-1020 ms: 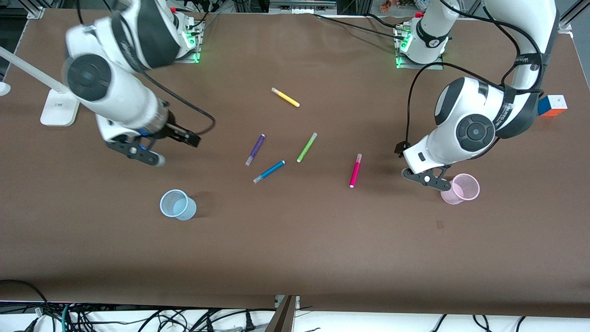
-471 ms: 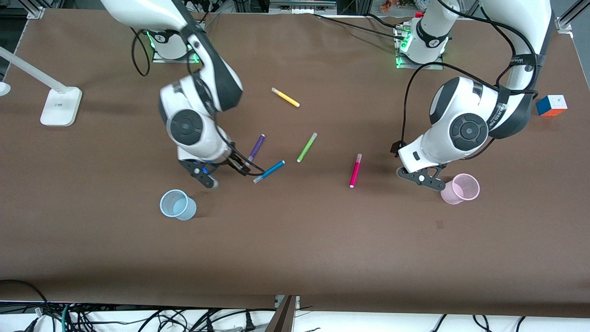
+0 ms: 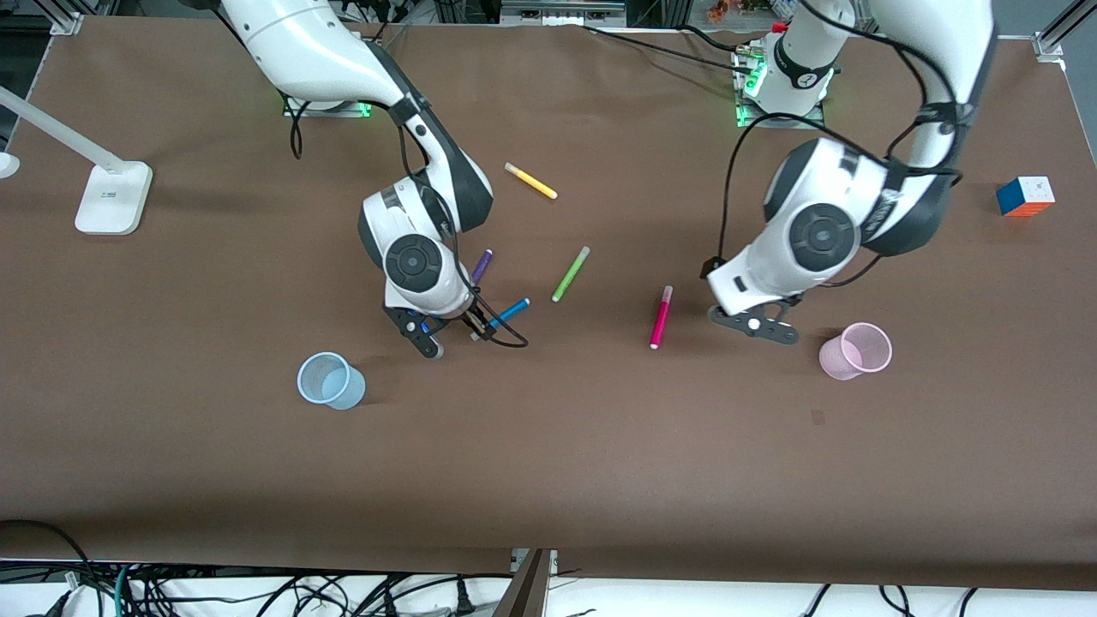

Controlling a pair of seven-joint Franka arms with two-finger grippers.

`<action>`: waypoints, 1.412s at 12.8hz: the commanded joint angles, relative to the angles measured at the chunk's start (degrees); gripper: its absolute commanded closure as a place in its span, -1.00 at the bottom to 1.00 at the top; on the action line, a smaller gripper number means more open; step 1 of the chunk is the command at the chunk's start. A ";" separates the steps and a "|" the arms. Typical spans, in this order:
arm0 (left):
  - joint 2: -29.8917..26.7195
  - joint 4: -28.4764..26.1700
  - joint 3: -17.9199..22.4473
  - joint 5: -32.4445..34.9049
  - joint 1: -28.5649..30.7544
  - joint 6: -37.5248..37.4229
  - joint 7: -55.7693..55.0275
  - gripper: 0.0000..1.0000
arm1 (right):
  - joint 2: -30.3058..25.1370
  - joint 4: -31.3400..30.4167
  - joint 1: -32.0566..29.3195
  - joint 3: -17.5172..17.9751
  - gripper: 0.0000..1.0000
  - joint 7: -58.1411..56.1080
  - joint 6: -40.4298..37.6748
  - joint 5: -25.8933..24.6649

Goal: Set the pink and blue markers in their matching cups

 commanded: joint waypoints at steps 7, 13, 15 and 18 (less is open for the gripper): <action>11.50 0.91 0.19 1.82 -4.55 7.52 -0.69 -1.00 | 9.23 7.37 3.15 -0.93 -0.70 6.24 5.60 0.51; 13.70 0.56 0.37 1.91 -8.68 10.33 -0.69 -0.98 | 9.85 7.28 3.33 -0.93 1.00 5.37 6.84 0.42; 15.01 0.65 0.28 6.18 -8.95 11.47 -0.69 -0.76 | 9.15 7.37 2.80 -1.02 1.00 4.40 6.75 0.51; 15.89 0.65 0.19 10.60 -10.17 11.65 -0.69 -0.21 | 5.74 7.11 -0.09 -1.02 1.00 -0.86 3.17 1.39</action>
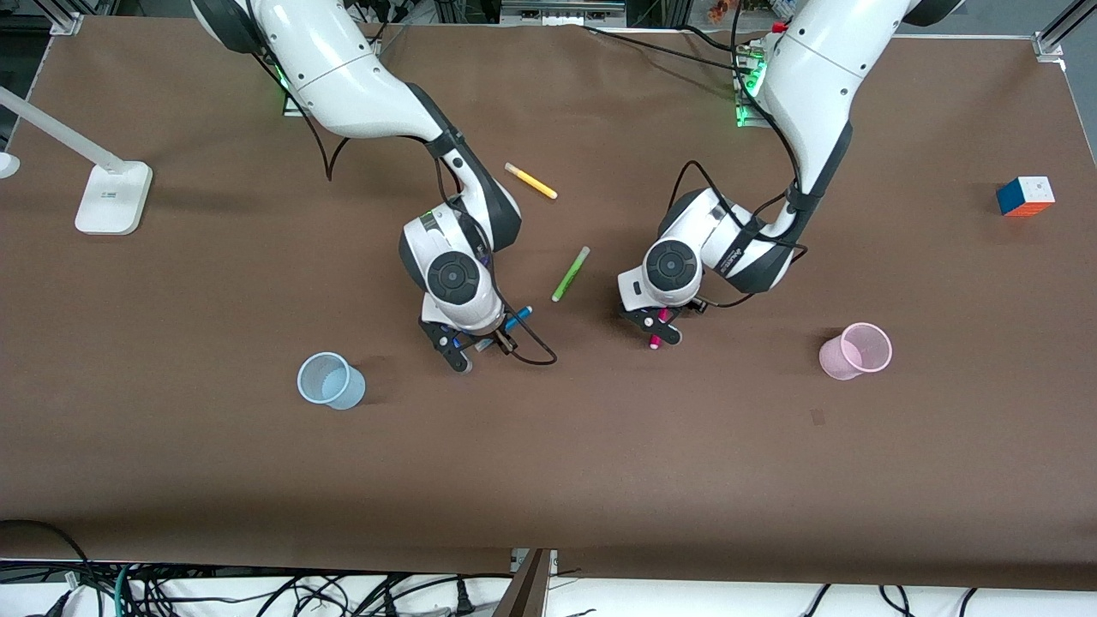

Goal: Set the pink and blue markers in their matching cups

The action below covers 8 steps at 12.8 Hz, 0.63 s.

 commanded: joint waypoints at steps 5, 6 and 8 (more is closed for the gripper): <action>0.05 1.14 0.27 2.39 -2.21 -0.76 2.26 0.95 | -9.94 0.05 -8.74 -0.05 1.00 -17.62 -16.43 5.50; -0.30 1.23 0.27 2.39 -1.70 -0.94 3.49 0.95 | -10.91 0.05 -10.84 0.04 1.00 -20.34 -18.27 6.99; -2.14 1.50 0.27 1.96 -0.12 -3.21 5.43 0.95 | -12.23 -0.13 -15.41 -0.05 1.00 -26.93 -21.62 11.55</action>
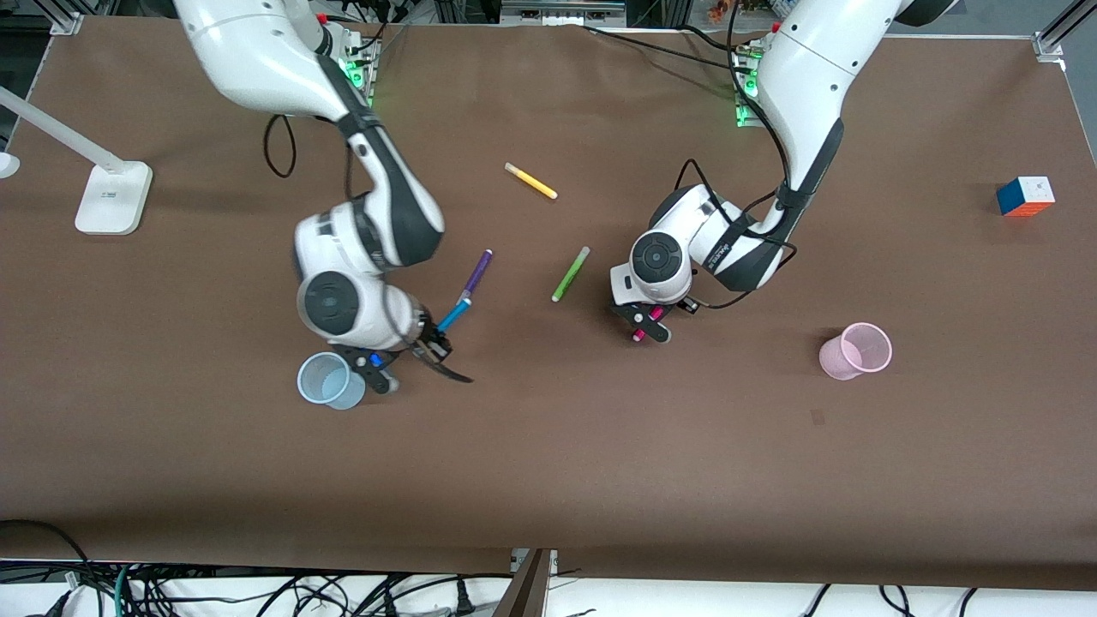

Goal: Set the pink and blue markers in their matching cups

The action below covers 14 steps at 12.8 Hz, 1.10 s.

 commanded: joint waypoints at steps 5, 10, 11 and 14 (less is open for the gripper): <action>-3.33 13.05 0.80 0.53 5.52 -26.19 17.92 0.94 | -2.40 -1.48 -14.86 0.67 1.00 -20.47 -8.16 15.42; -2.81 20.12 1.16 13.40 10.45 -41.60 34.00 0.97 | -1.18 -2.01 -23.13 0.76 1.00 -30.50 -12.38 22.20; -2.81 20.12 1.16 17.98 10.37 -42.41 37.34 0.96 | -0.30 -2.27 -24.28 0.76 1.00 -32.60 -12.47 24.57; -2.72 20.03 2.03 32.48 10.72 -43.12 45.00 0.93 | 2.60 -2.28 -26.05 0.85 1.00 -35.79 -12.30 28.19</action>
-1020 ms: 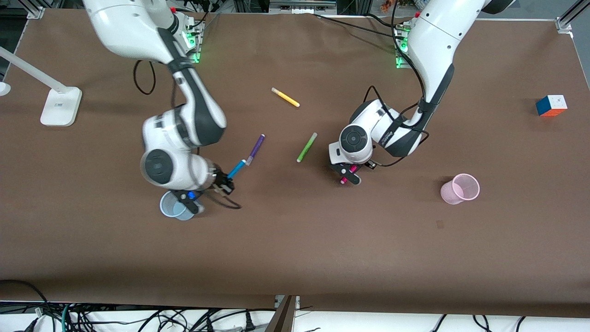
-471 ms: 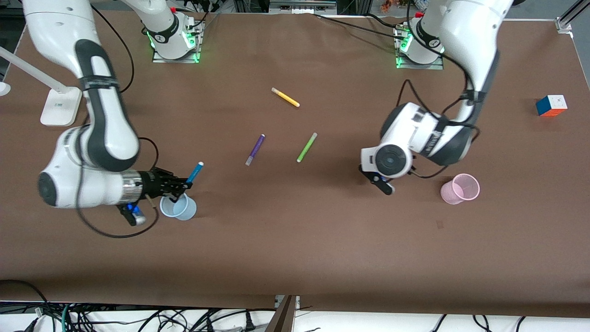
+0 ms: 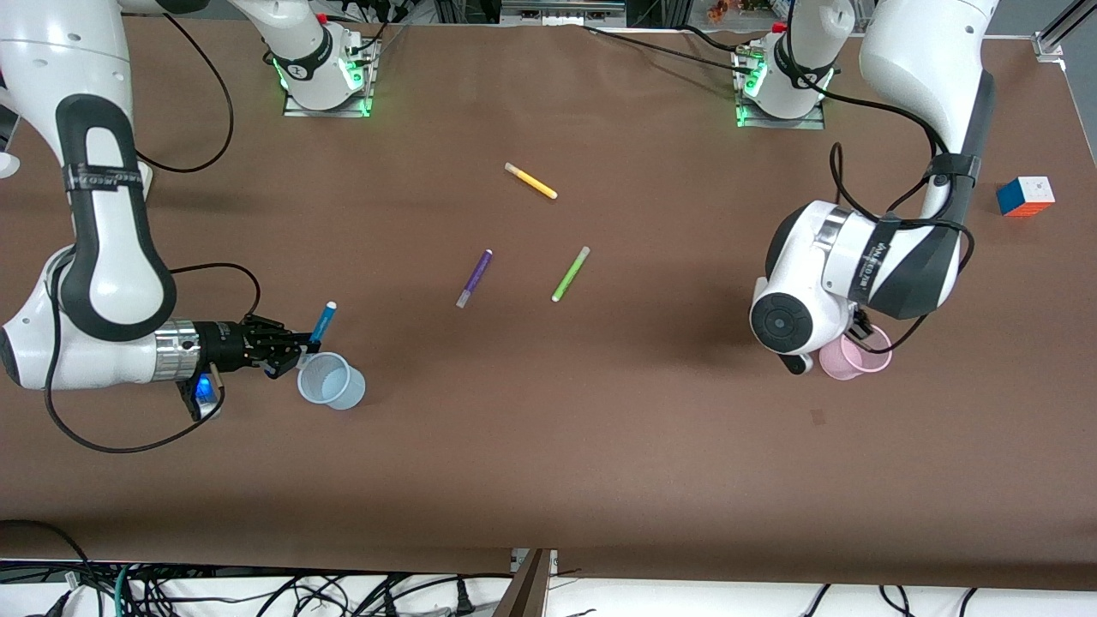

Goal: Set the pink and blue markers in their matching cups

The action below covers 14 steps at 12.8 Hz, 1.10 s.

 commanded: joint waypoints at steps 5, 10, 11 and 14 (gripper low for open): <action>3.58 0.43 1.63 20.21 0.21 -5.35 4.55 0.93 | 2.86 0.67 -1.21 1.37 1.00 -1.88 0.71 2.35; 10.51 0.42 1.81 23.10 -0.14 -10.82 4.46 0.92 | 3.12 1.71 -1.03 1.46 1.00 -1.88 3.35 2.44; 11.57 0.42 1.72 25.64 -0.66 -10.81 4.29 0.91 | 3.73 2.42 -1.03 1.37 1.00 -1.88 3.26 3.14; 14.12 0.60 1.72 28.81 -1.19 -10.73 2.28 0.91 | 4.52 3.65 -0.95 1.46 1.00 -1.97 3.35 4.82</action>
